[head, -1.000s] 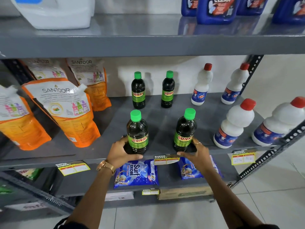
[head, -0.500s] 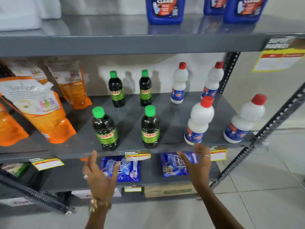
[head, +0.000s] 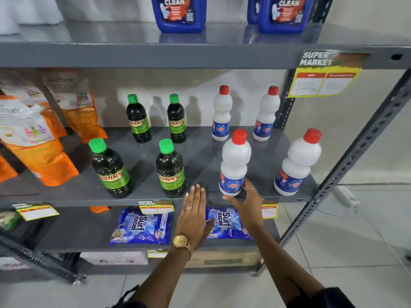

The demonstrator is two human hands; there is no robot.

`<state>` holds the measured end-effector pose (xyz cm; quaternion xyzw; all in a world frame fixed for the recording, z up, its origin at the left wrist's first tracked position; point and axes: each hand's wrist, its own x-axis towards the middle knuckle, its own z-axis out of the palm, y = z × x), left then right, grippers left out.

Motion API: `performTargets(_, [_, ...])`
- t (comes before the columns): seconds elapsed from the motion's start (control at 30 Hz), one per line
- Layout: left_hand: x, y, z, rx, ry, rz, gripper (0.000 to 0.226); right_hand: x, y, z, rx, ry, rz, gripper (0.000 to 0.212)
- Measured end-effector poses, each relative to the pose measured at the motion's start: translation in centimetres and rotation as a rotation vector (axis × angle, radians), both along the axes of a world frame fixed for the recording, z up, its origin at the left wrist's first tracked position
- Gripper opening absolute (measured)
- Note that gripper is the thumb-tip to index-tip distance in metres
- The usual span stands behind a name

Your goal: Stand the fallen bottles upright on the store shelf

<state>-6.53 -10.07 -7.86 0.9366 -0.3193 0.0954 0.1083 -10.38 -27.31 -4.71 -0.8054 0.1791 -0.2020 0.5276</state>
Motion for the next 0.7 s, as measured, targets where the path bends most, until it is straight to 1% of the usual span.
performTargets(0.07, [-0.2, -0.2, 0.0, 0.046, -0.003, 0.027, 0.090, 0.1, 0.0, 0.1, -0.022, 0.001, 0.007, 0.064])
performTargets(0.13, [0.0, -0.4, 0.2, 0.062, -0.052, 0.037, 0.069, 0.1, 0.0, 0.0, -0.054, 0.003, 0.014, 0.065])
performTargets(0.17, [0.1, -0.5, 0.5, 0.067, -0.068, 0.042, 0.063, 0.0, -0.1, 0.0, -0.072, 0.011, 0.016, 0.066])
performTargets(0.27, [0.3, -0.6, 0.9, 0.117, -0.086, 0.021, 0.063, 0.0, -0.1, -0.4, -0.107, 0.031, 0.033, 0.070])
performTargets(0.3, [0.4, -0.5, 0.9, 0.140, -0.078, 0.016, 0.066, 0.0, 0.0, -0.5, -0.114, 0.039, 0.032, 0.071])
performTargets(0.37, [0.5, -0.6, 1.0, 0.175, -0.055, 0.020, 0.084, -0.1, 0.1, -0.4, -0.119, 0.042, 0.030, 0.072])
performTargets(0.43, [0.3, -0.7, 1.1, 0.209, -0.018, 0.040, 0.094, -0.2, 0.2, -0.2, -0.098, 0.052, 0.033, 0.069])
performTargets(0.5, [0.4, -0.9, 1.2, 0.236, -0.006, 0.050, 0.099, -0.2, 0.2, 0.1, -0.076, 0.051, 0.034, 0.068])
performTargets(0.6, [0.4, -0.8, 1.3, 0.281, -0.041, 0.056, 0.102, 0.0, 0.1, 0.1, -0.073, 0.045, 0.028, 0.067])
performTargets(0.7, [0.0, -0.3, 2.3, 0.282, 0.012, 0.034, 0.107, -0.3, 0.6, 1.1, -0.058, 0.063, 0.042, 0.066])
